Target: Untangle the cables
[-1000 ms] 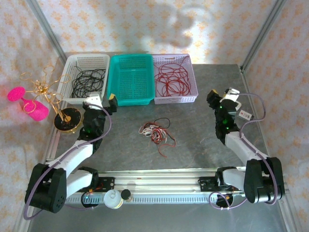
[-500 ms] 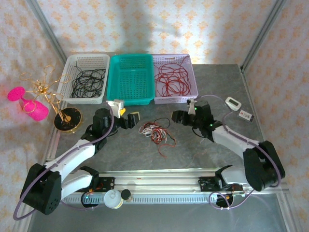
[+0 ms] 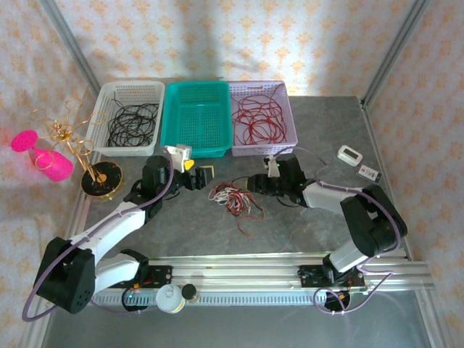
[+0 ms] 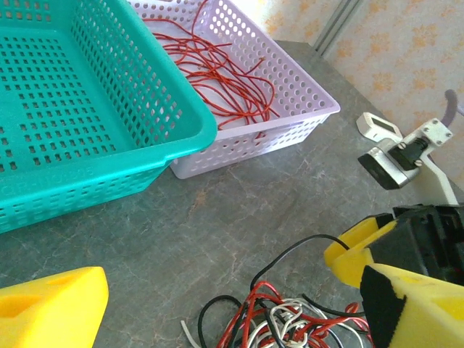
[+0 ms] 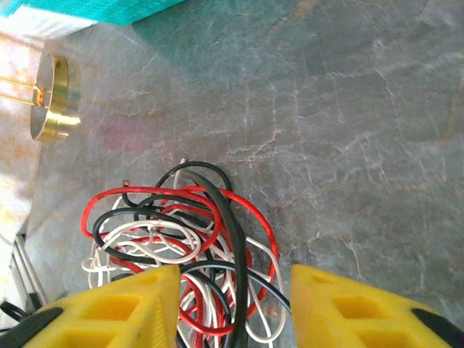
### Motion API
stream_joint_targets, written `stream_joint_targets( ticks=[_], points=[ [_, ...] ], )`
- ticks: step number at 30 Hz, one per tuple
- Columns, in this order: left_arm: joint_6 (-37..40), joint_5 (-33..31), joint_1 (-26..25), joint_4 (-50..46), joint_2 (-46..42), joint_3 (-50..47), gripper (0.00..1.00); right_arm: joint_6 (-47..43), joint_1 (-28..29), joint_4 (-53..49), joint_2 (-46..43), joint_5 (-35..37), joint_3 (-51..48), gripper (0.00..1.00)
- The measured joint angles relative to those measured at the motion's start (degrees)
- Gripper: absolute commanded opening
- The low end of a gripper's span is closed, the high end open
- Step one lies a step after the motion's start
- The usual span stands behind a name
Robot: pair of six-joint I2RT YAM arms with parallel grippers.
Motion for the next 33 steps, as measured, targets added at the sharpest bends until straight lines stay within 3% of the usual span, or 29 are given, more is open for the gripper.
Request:
stream_joint_targets(
  ticks=[5,9,18,26,33],
  points=[
    [0.28,0.26,-0.68,-0.96,0.2,1.09,0.92,-1.9,0.0,-1.22,0.59,-0.09,3.15,0.11],
    [1.2,0.37,-0.74,-2.12,0.2,2.29,0.93,-5.14,0.37,-5.16,0.13,0.46,7.23,0.0],
    [3.1,3.96,-1.29,-4.92,-1.97,6.19,0.89,-12.31,3.17,-15.06,-6.51,-1.36,16.37,0.0],
    [7.65,14.34,-3.78,-5.07,-5.18,10.08,0.9,-17.27,3.61,-18.75,-12.15,-8.39,21.35,0.0],
    [10.62,20.46,-4.11,-4.55,-2.4,10.21,0.86,-22.18,3.61,-23.02,-12.31,-13.38,24.65,0.0]
  ],
)
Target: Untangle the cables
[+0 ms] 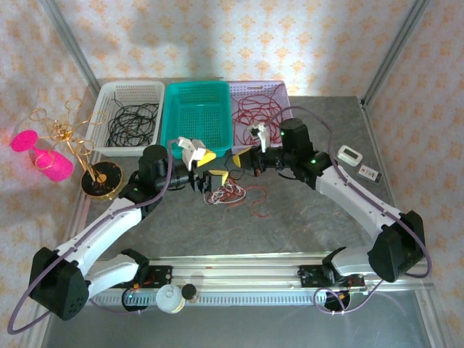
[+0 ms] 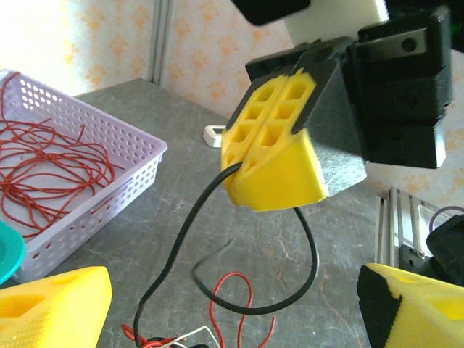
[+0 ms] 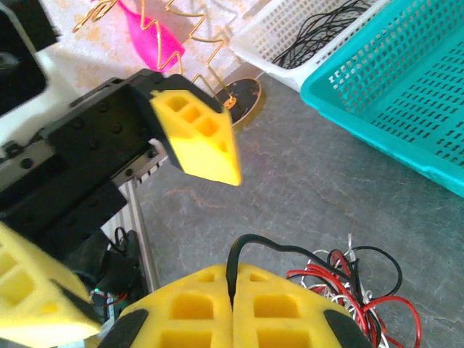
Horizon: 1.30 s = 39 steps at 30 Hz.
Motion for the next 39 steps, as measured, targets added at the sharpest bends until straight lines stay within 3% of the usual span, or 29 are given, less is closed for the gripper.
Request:
stream_joint_targets(
  ticks=[13,15,18,20,21,22,24,28,39],
  points=[
    [2.56,2.27,0.0,4.79,9.97,1.16,0.69,-4.22,0.0,-4.11,0.0,-5.7,2.23,0.0],
    [2.64,2.54,0.0,6.43,11.13,1.29,0.57,-4.61,0.0,-4.55,0.0,-6.49,2.73,0.0],
    [2.29,2.82,-0.02,8.5,12.68,1.62,0.23,-5.35,0.0,-5.55,0.0,-6.93,3.34,0.0],
    [1.66,2.27,-0.09,9.88,12.98,1.62,0.09,-5.9,0.0,-6.05,0.0,-6.82,3.39,0.0],
    [1.4,1.77,-0.33,10.45,12.92,1.62,0.03,-6.1,0.0,-6.32,0.0,-6.58,3.39,0.03],
    [1.18,0.85,-0.39,10.93,12.7,1.62,0.0,-6.19,0.0,-6.43,0.0,-6.34,3.39,0.11],
    [0.68,-1.46,-0.76,11.87,11.34,1.4,0.0,-6.32,0.0,-6.4,0.0,-5.66,3.39,0.32],
    [-0.13,-6.32,-1.03,12.94,6.84,1.01,0.0,-6.6,0.0,-5.03,-0.35,-3.82,2.43,0.51],
    [-1.81,-11.63,-1.05,10.27,3.56,2.29,0.0,-9.99,-0.11,10.6,-14.27,6.12,-19.85,0.52]
  ],
)
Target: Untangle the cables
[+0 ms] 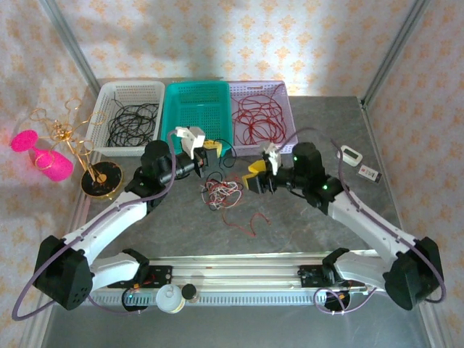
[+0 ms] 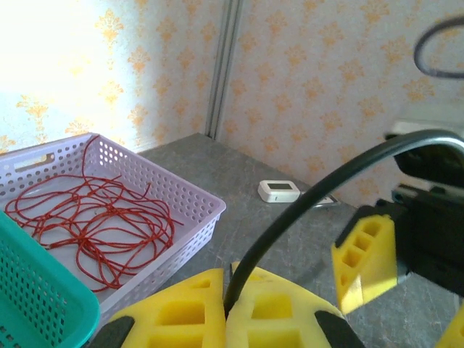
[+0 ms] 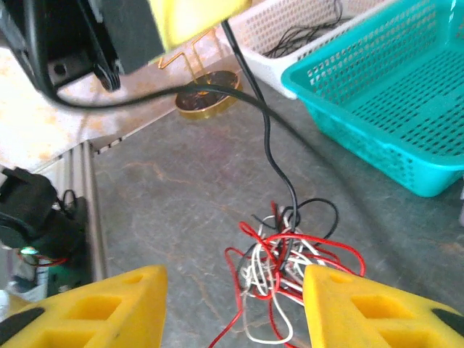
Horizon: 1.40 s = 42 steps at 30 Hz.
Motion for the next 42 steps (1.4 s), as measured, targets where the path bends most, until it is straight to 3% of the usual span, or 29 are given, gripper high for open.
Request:
stream_joint_targets(
  ticks=[7,14,23,33,42],
  points=[
    [-0.52,-0.2,-0.09,-1.33,-1.2,0.39,0.0,2.34,0.0,14.38,-2.43,7.58,-6.84,0.48],
    [-1.31,-0.17,-0.09,-2.32,-3.04,0.42,0.0,-2.51,0.0,22.88,-2.23,10.05,-9.46,0.47],
    [-1.27,-0.17,-0.09,-4.92,-3.65,1.6,0.0,-12.09,0.02,22.47,3.28,11.47,-5.09,0.52],
    [-0.83,-0.39,-0.09,-6.38,-4.42,1.79,0.0,-21.09,0.15,19.37,1.55,23.3,-5.09,0.56],
    [-0.57,-0.83,-0.09,-6.67,-4.42,1.81,0.0,-25.88,0.85,16.35,1.42,19.93,-5.09,0.56]
  ],
)
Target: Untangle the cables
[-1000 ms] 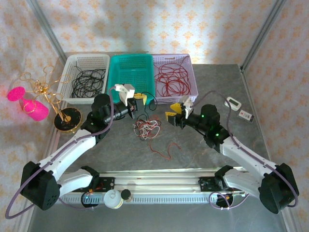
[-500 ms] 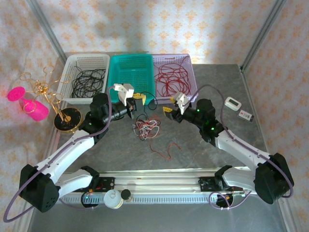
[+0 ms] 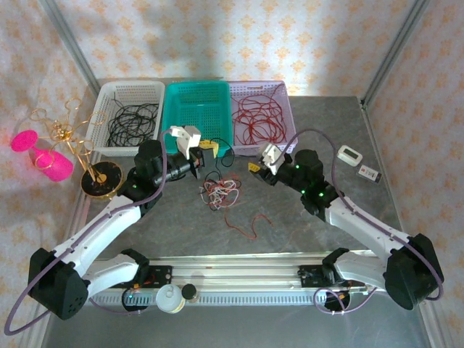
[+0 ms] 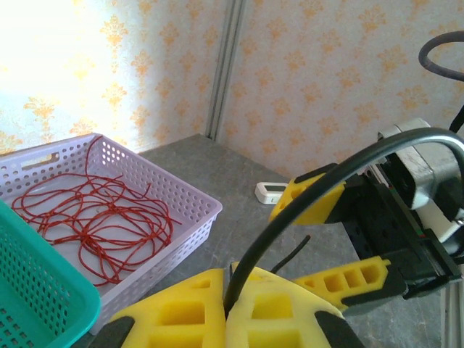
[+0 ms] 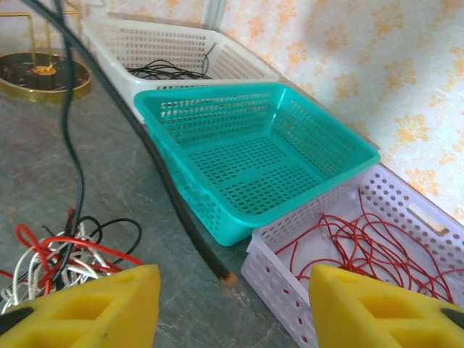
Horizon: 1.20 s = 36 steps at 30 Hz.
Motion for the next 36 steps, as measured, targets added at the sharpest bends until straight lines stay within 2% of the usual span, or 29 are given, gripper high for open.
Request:
stream_joint_targets(
  ticks=[6,11,15,19,22,26,33,36],
  points=[
    [0.83,-0.42,0.0,-1.27,0.0,0.24,0.0,-2.23,0.94,-1.81,0.24,-0.83,0.98,0.52],
    [0.87,-0.42,0.0,-1.86,0.0,0.66,0.0,-5.03,2.1,-3.39,2.14,-0.37,4.15,0.43],
    [1.11,-0.42,0.0,-2.25,0.0,0.81,0.0,-7.04,2.4,-4.68,3.82,-0.33,6.08,0.25],
    [1.51,-0.5,0.0,-2.51,0.0,0.85,0.0,-7.56,2.4,-5.14,5.11,-0.35,6.67,0.01],
    [2.08,-2.05,0.0,-2.51,0.0,0.85,0.0,-6.03,2.4,-4.61,5.18,1.44,6.64,0.0],
    [2.14,-6.75,0.0,-2.49,-0.9,0.83,0.0,-3.13,2.14,-2.54,3.85,7.72,5.99,0.0],
    [1.57,-21.11,0.0,-1.18,-3.58,-0.02,0.0,1.16,-1.11,-1.75,0.0,16.57,7.04,0.0],
    [0.79,-24.92,0.0,0.26,-4.9,-2.08,0.0,2.86,-2.78,-4.22,0.52,20.24,10.73,0.0]
  ],
)
